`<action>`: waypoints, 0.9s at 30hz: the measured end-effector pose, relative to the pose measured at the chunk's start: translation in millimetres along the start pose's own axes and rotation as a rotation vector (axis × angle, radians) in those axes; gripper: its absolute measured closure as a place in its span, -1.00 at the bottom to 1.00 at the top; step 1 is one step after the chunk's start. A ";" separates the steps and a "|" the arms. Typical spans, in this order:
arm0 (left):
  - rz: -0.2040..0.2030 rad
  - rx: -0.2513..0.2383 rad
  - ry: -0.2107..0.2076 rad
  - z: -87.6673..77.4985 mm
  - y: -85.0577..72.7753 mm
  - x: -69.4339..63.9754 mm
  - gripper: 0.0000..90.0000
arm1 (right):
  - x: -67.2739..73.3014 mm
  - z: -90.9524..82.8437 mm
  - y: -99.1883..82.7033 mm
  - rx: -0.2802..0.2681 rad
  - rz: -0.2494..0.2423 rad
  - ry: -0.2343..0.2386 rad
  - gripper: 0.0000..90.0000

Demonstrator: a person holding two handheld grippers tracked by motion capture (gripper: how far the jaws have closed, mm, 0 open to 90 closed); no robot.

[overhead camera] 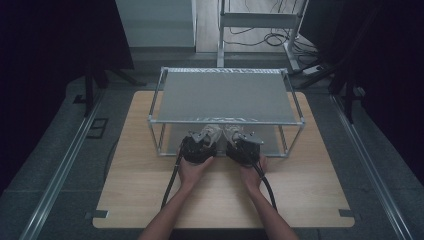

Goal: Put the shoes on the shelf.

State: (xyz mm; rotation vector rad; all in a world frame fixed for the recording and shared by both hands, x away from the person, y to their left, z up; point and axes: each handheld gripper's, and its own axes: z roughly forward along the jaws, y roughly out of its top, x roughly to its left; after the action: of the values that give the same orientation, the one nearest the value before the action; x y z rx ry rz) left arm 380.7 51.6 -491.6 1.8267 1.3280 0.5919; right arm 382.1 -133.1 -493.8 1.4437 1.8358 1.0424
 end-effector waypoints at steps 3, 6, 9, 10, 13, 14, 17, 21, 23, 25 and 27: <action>0.002 -0.002 -0.001 1.7 1.6 -0.2 -0.33 | -0.4 2.0 0.9 -0.004 -0.001 0.003 -0.34; 0.002 -0.003 -0.001 4.1 2.8 0.0 -0.33 | -0.7 3.8 1.5 -0.006 0.000 -0.002 -0.34; -0.003 0.000 -0.003 7.0 2.3 0.6 -0.33 | -3.4 6.6 2.4 -0.004 -0.009 -0.004 -0.34; -0.002 -0.002 -0.001 8.1 2.2 0.4 -0.33 | -3.7 7.1 2.6 -0.005 -0.007 -0.005 -0.34; -0.008 -0.002 0.000 9.7 2.6 -0.3 -0.33 | -3.9 8.7 3.3 -0.007 0.001 -0.003 -0.34; -0.005 -0.003 0.003 11.1 3.0 -0.9 -0.33 | -4.1 9.6 3.4 -0.007 0.006 -0.003 -0.35; -0.005 -0.002 0.003 13.3 4.0 -1.2 -0.33 | -4.9 11.6 3.2 -0.007 0.010 -0.003 -0.35; -0.014 -0.008 0.007 16.3 5.2 -2.2 -0.33 | -5.5 13.6 3.1 -0.008 0.020 -0.005 -0.35; -0.021 -0.010 0.010 17.9 5.6 -2.4 -0.33 | -5.0 16.0 3.0 -0.013 0.029 -0.012 -0.35; -0.039 -0.014 0.015 20.5 5.8 -3.2 -0.33 | -5.5 17.7 3.1 -0.010 0.036 -0.011 -0.35; -0.028 -0.016 0.031 22.7 6.4 -3.0 -0.33 | -5.9 20.0 3.4 -0.008 0.035 -0.017 -0.35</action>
State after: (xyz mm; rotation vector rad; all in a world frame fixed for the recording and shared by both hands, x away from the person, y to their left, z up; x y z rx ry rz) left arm 400.3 40.6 -499.4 1.7901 1.3631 0.6159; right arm 401.7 -134.0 -501.7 1.4808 1.7979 1.0506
